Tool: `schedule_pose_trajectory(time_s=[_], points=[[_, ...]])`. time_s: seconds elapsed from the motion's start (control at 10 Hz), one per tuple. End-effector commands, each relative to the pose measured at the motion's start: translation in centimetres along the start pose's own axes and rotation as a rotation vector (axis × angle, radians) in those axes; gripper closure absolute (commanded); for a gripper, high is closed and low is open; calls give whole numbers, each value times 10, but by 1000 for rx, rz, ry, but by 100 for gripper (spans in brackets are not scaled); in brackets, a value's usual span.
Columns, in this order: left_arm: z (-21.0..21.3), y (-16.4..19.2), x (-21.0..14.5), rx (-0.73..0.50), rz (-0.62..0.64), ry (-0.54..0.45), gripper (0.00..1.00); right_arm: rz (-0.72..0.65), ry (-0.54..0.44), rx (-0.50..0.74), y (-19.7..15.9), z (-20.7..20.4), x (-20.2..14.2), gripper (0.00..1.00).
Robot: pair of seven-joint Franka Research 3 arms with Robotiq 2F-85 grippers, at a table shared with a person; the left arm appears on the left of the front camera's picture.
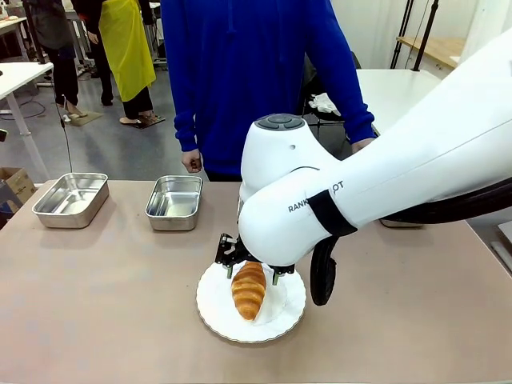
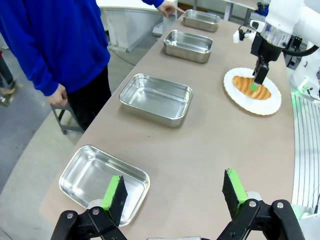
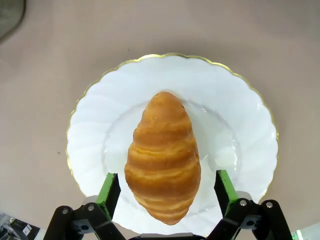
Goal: Place the bread in the container.
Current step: Place the Butter Roll into the Airtight Container indicated by the human.
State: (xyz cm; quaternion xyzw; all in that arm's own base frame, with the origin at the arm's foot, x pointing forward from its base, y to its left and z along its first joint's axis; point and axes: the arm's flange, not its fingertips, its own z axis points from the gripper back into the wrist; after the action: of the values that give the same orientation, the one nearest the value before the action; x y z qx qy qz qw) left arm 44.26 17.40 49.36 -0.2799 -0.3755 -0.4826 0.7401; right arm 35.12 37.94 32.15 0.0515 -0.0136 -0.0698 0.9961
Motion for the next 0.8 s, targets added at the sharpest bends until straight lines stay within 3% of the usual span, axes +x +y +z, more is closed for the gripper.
schedule_pose_trajectory(time_s=[0.0, 0.5, 0.6, 0.7], points=[[1, -1, 1, 1, -4, -6, 0, 46, 22, 4, 7, -9, 10, 0], [1, -1, 1, 1, -4, -6, 0, 103, 53, -14, 11, -20, 8, 0], [1, -1, 1, 1, -4, -6, 0, 107, 53, -19, 12, -20, 8, 19], [1, -1, 1, 1, -4, -6, 0, 117, 52, -35, 13, -18, 6, 19]])
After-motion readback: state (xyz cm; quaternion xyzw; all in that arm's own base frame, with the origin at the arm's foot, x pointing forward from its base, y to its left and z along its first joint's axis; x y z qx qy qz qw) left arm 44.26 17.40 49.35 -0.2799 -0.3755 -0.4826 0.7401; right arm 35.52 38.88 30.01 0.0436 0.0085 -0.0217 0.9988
